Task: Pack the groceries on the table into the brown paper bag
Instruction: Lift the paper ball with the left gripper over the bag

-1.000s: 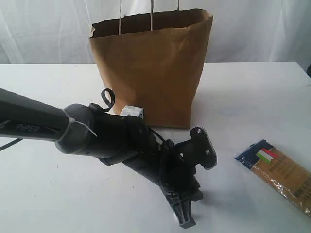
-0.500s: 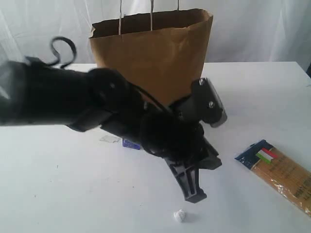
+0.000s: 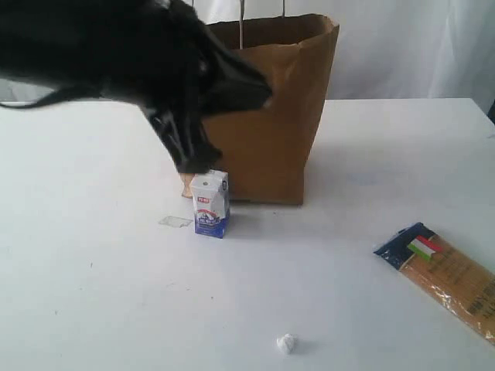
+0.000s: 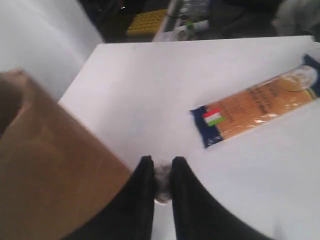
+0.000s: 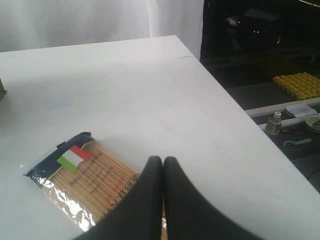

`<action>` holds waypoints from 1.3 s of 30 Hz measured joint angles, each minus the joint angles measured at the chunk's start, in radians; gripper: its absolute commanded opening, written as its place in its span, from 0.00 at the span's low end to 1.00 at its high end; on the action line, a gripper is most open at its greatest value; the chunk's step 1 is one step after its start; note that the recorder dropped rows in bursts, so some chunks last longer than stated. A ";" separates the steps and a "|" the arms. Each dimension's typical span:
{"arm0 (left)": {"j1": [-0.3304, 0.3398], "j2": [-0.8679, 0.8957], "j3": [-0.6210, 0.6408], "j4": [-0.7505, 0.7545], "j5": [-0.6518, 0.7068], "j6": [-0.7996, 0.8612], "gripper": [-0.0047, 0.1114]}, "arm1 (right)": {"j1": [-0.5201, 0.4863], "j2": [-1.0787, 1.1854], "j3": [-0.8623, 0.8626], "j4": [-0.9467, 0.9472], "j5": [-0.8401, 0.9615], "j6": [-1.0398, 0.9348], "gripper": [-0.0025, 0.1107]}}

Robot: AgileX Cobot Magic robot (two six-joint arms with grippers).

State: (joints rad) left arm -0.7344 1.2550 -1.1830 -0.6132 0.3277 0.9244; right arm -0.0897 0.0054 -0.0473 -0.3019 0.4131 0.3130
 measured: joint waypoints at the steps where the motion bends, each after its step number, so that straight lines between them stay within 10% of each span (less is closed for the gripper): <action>1: 0.045 -0.008 0.000 0.009 0.006 -0.036 0.04 | 0.000 0.000 0.000 0.000 0.000 0.000 0.02; 12: 0.375 0.031 0.026 0.035 0.024 -0.182 0.04 | 0.000 0.000 0.000 0.000 0.000 0.000 0.02; 39: 0.384 0.190 -0.036 -0.225 -0.203 -0.182 0.04 | 0.000 0.000 0.000 0.000 0.000 0.000 0.02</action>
State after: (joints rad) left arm -0.3501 1.4451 -1.2189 -0.8381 0.1249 0.7419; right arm -0.0897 0.0054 -0.0473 -0.3019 0.4131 0.3130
